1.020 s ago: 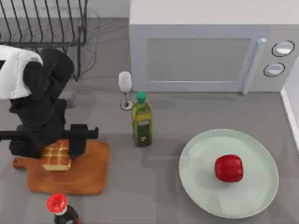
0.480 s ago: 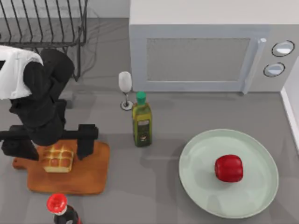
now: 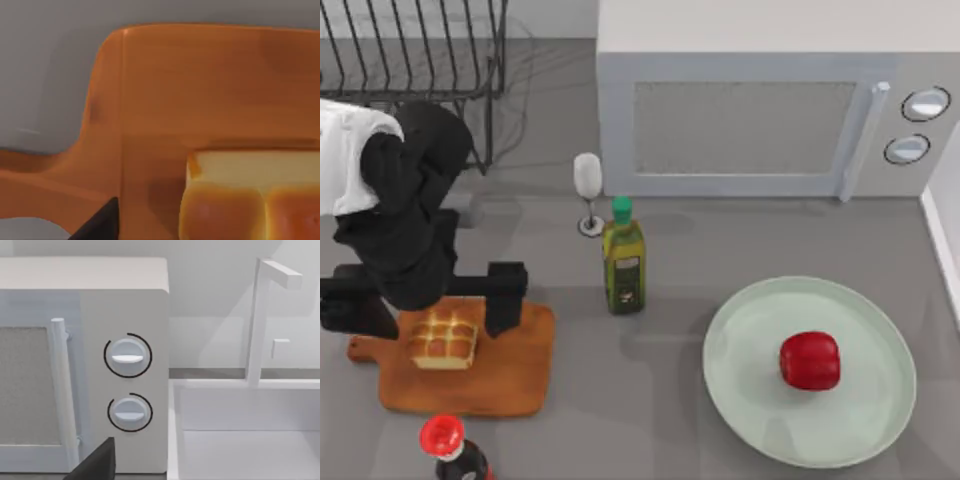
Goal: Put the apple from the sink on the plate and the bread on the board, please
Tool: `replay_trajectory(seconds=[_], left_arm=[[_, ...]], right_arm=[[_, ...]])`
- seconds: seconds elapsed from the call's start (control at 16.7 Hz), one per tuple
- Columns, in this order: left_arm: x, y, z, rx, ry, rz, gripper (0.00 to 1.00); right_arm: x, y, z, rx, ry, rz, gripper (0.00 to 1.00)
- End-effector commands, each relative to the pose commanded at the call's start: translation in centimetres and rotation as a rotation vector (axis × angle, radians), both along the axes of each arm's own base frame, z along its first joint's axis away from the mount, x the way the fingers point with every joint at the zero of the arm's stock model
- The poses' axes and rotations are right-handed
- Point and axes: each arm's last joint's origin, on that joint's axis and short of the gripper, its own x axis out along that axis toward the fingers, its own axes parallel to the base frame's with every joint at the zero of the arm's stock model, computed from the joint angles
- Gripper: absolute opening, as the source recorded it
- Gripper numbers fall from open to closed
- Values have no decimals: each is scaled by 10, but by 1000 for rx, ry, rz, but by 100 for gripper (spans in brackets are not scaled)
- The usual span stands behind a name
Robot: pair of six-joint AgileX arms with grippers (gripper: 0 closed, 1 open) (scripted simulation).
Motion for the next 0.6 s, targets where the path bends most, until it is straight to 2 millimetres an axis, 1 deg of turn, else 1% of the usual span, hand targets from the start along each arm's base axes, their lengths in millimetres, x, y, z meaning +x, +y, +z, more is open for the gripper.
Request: replay_trajectory(seconds=[0.12, 0.3, 0.42, 0.6], left_arm=[[-6, 6, 11, -19, -65, 6, 100], [-23, 19, 34, -56, -208, 11, 100], [-38, 28, 45, -77, -310, 12, 100], [-66, 44, 58, -102, -490, 15, 100]], right_arm=[[0, 0, 0, 0, 0, 0, 100], [0, 0, 0, 0, 0, 0, 100], [0, 0, 0, 0, 0, 0, 100], [0, 0, 0, 0, 0, 0, 100]])
